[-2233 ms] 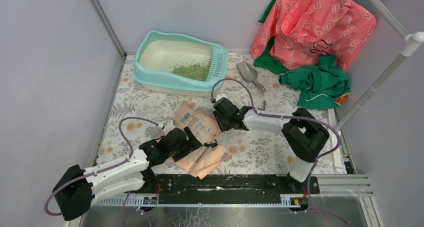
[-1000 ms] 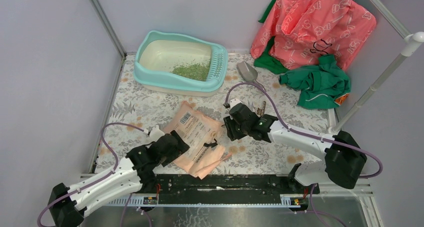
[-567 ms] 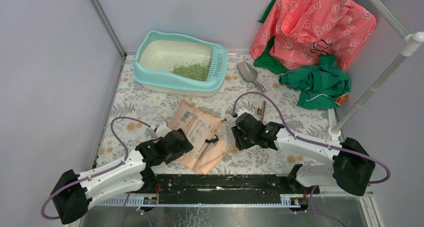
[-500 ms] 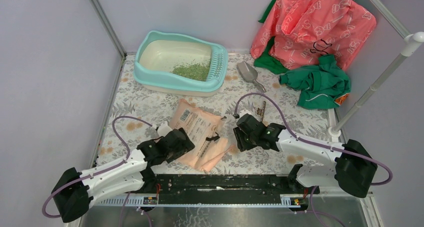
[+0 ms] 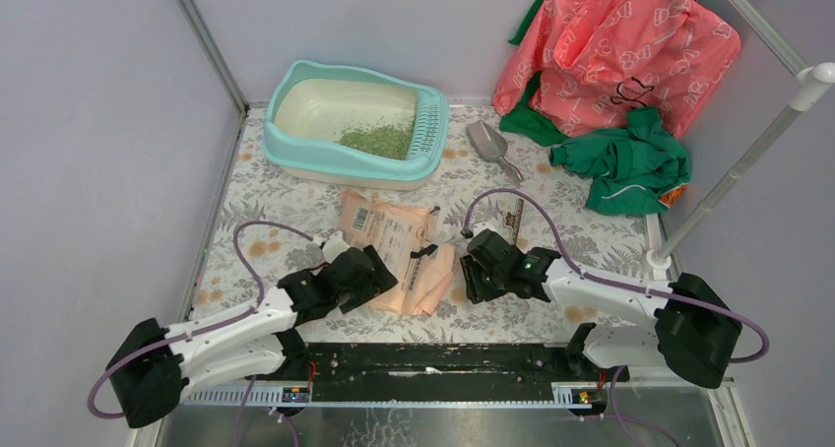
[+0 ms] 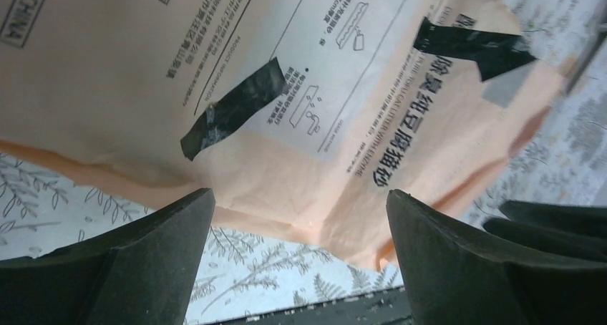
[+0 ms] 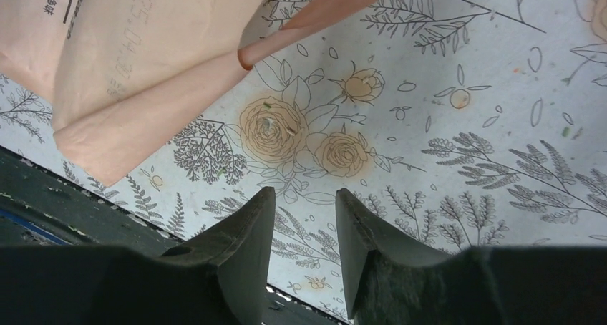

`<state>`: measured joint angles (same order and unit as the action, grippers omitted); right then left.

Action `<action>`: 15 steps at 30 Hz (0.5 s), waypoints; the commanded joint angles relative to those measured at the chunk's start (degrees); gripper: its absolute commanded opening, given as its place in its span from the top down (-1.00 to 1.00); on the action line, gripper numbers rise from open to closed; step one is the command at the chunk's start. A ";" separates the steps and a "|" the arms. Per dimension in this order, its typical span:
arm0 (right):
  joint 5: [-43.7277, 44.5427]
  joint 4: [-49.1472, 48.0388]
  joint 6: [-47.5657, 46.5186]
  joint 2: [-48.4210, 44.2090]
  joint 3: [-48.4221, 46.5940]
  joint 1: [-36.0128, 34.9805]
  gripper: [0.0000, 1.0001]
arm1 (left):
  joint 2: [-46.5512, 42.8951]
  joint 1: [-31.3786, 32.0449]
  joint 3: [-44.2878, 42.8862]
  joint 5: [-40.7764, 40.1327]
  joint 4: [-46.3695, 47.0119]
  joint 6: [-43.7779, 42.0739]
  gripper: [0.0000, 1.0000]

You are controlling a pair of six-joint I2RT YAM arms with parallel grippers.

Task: Fill the litter box with clean litter
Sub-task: Close the cat litter bag at the center of the board.

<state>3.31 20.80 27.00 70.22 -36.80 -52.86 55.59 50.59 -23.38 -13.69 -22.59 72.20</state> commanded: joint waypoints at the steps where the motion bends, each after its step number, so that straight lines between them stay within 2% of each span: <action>1: -1.74 -6.52 1.93 1.62 0.49 -0.49 0.12 | -7.88 0.48 -0.32 -0.81 -6.44 -0.98 -0.97; 5: -1.99 -11.88 2.33 5.71 -0.13 -0.47 0.12 | -10.86 0.48 -2.46 -1.00 -8.06 -2.78 -0.97; 9: -2.52 -16.36 2.49 9.74 -2.08 -0.49 0.12 | -9.70 0.50 -4.64 -2.29 -9.45 -4.83 -0.97; 15: -3.14 -19.91 2.37 11.98 -6.18 -1.33 0.11 | -11.03 0.49 -4.17 -3.49 -9.57 -5.07 -0.97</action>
<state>0.78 6.70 28.91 82.17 -38.20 -53.01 45.74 50.76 -26.57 -14.63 -30.79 68.60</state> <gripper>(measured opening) 0.441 0.986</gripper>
